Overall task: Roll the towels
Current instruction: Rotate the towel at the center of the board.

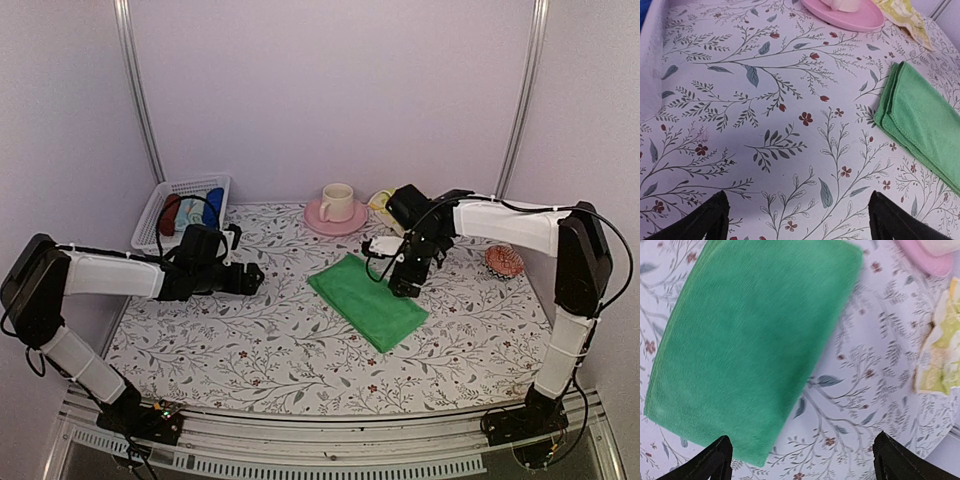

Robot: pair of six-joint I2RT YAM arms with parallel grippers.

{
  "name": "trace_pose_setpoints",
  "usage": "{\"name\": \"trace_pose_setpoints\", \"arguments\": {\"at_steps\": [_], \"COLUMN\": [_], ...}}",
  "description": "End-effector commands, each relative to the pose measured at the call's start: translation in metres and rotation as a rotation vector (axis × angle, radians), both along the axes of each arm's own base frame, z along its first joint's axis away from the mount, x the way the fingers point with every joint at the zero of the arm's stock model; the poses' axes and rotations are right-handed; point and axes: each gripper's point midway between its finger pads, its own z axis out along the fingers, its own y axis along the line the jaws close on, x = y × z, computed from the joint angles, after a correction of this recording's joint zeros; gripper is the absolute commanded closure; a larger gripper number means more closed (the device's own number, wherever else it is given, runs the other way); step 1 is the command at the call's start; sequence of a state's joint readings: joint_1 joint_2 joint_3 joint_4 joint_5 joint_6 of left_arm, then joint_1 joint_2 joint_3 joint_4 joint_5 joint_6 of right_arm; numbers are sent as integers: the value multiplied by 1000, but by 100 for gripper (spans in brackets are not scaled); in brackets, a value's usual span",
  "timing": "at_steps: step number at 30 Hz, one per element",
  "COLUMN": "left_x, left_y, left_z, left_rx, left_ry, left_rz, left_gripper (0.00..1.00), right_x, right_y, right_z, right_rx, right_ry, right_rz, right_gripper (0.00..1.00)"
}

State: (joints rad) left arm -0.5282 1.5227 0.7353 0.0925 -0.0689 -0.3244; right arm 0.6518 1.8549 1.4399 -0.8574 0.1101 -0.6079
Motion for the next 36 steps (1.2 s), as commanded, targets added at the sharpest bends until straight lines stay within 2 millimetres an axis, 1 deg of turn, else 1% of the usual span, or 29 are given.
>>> {"name": "trace_pose_setpoints", "arguments": {"at_steps": [1,4,5,8,11,15,16,17,20,23,25,27,32,34,36], "left_x": [1,0,-1,-3,-5,-4,-4,-4,-5,-4,-5,-6,-11,-12,-12], "left_y": [-2,-4,-4,-5,-4,-4,-5,-6,-7,-5,-4,-6,-4,-3,-2], "left_z": [5,-2,-4,-9,-12,-18,-19,-19,-19,-17,-16,-13,0,8,14], "left_rx": [1,14,14,10,12,17,12,8,0,2,7,9,5,3,9], "left_ry": [-27,-20,-21,-32,-41,-35,-33,-32,-30,-39,-43,-64,-165,-205,-241], "left_rz": [-13,-30,-37,-52,-57,-55,-57,-57,-61,-53,-55,-76,-112,-120,-124], "left_gripper": [3,3,3,3,3,3,3,3,3,3,3,3,3,3,3], "right_x": [72,110,122,145,157,172,174,176,177,178,184,193,213,218,222], "right_y": [28,53,58,75,87,91,90,89,85,75,59,38,-22,-40,-51], "right_z": [51,54,51,37,22,-1,-3,-24,-47,-65,-72,-74,-70,-64,-54], "right_rx": [86,127,129,138,154,152,149,122,85,29,-21,-61,-133,-137,-121], "right_ry": [-249,-333,-353,-371,-371,-394,-402,-382,-366,-365,-383,-404,-437,-444,-448], "right_rz": [-40,-53,-59,-60,-63,-98,-109,-114,-128,-154,-195,-254,-386,-428,-451], "right_gripper": [1,1,1,1,1,1,1,1,1,1,1,1,1,1,1]}}
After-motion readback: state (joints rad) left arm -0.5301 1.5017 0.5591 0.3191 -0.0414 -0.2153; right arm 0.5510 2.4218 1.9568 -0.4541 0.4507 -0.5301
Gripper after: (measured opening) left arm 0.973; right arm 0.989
